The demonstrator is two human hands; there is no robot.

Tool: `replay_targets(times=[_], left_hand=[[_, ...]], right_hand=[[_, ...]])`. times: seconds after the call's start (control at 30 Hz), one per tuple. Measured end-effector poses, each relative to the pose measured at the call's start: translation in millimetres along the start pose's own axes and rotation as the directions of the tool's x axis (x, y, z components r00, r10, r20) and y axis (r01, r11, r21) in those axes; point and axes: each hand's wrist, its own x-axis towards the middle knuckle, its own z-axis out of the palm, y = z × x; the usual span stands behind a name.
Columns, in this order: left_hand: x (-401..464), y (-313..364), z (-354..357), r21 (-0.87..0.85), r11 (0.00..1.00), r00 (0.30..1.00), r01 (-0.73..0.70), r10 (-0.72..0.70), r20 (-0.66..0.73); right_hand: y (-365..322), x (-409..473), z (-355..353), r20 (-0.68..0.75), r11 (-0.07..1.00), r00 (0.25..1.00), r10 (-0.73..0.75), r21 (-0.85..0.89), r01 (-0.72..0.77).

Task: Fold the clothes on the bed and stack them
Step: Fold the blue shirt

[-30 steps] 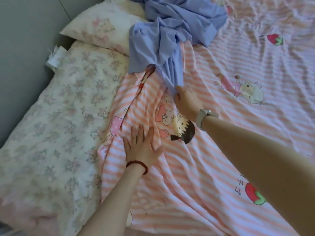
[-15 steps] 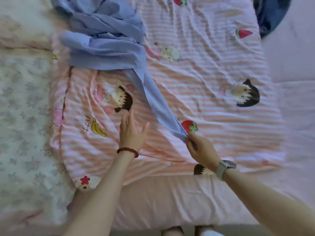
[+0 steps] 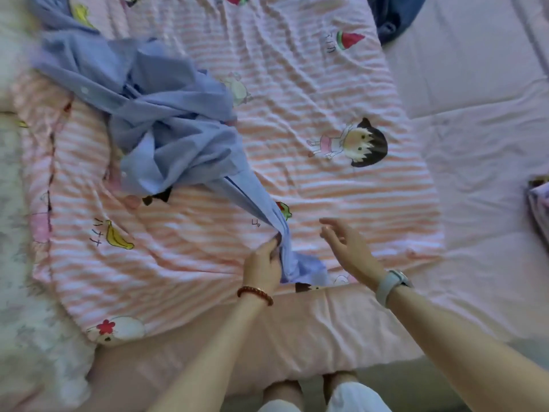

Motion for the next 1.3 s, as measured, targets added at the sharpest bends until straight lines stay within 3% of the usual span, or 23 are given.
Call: replay_targets(times=[0.03, 0.13, 0.2, 0.27, 0.37, 0.4, 0.47, 0.57, 0.63, 0.67, 0.7, 0.77, 0.87, 0.97, 1.07, 1.13, 1.2, 1.27, 1.3], left_hand=[[-16, -11, 6, 0.008, 1.000, 0.991, -0.011, 0.010, 0.131], [-41, -37, 18, 0.208, 0.976, 0.936, -0.072, -0.006, 0.352], [-46, -34, 15, 0.321, 0.947, 0.893, -0.022, -0.126, 0.432], [-44, -29, 9, 0.304, 0.953, 0.890, -0.017, -0.124, 0.438], [-36, -17, -10, 0.216, 0.974, 0.939, 0.073, -0.140, 0.315], [-33, -14, -16, 0.157, 0.983, 0.967, 0.096, -0.130, 0.218], [-20, -15, -26, 0.157, 0.988, 0.997, -0.004, 0.016, -0.075], [8, -7, -34, 0.333, 0.931, 0.884, -0.148, 0.276, -0.378], [28, 5, -33, 0.511, 0.838, 0.796, -0.191, 0.437, -0.419], [37, 12, -30, 0.591, 0.783, 0.802, -0.193, 0.474, -0.365], [45, 20, -25, 0.652, 0.734, 0.849, -0.191, 0.457, -0.266], [58, 27, -11, 0.760, 0.633, 0.967, -0.147, 0.253, -0.024], [72, 20, 7, 0.855, 0.508, 0.986, -0.106, -0.056, 0.156], [68, 13, 8, 0.759, 0.643, 0.985, -0.100, -0.045, 0.168], [40, 15, -6, 0.641, 0.751, 0.981, -0.161, 0.049, 0.188], [17, 12, -17, 0.673, 0.708, 0.967, -0.212, 0.053, 0.248], [-6, 0, -25, 0.764, 0.602, 0.947, -0.233, -0.040, 0.320], [-26, -13, -30, 0.827, 0.501, 0.878, -0.257, -0.237, 0.416], [-34, -19, -32, 0.839, 0.485, 0.812, -0.248, -0.368, 0.453]], right_hand=[[-8, 12, -2, 0.069, 0.999, 0.997, 0.027, 0.029, -0.029], [-38, 40, 12, 0.297, 0.991, 0.953, 0.056, 0.101, -0.090], [-56, 55, 33, 0.380, 0.968, 0.923, 0.057, 0.205, -0.144], [-66, 72, 54, 0.398, 0.944, 0.914, 0.077, 0.267, -0.196], [-68, 86, 75, 0.316, 0.972, 0.948, 0.023, 0.216, -0.095], [-67, 85, 76, 0.279, 0.988, 0.960, -0.019, 0.153, -0.025], [-60, 71, 64, 0.226, 0.988, 0.962, -0.155, 0.034, 0.151], [-27, 39, 28, 0.349, 0.925, 0.894, -0.282, -0.150, 0.350], [6, 18, -2, 0.504, 0.838, 0.849, -0.158, -0.386, 0.384], [23, 9, -16, 0.540, 0.771, 0.837, -0.087, -0.496, 0.400], [34, 1, -28, 0.544, 0.713, 0.838, -0.047, -0.569, 0.409], [46, -9, -44, 0.471, 0.695, 0.882, 0.001, -0.634, 0.338], [52, -3, -52, 0.343, 0.803, 0.936, 0.079, -0.578, 0.144], [40, 10, -44, 0.189, 0.974, 0.982, 0.017, -0.226, 0.027], [17, 30, -29, 0.115, 0.987, 0.983, -0.141, -0.060, 0.149], [5, 40, -17, 0.210, 0.960, 0.954, -0.216, -0.132, 0.247], [-4, 39, -6, 0.436, 0.882, 0.870, -0.230, -0.285, 0.376], [-7, 26, 0, 0.709, 0.789, 0.694, -0.122, -0.356, 0.501], [-6, 15, 2, 0.799, 0.771, 0.602, -0.016, -0.374, 0.516]])
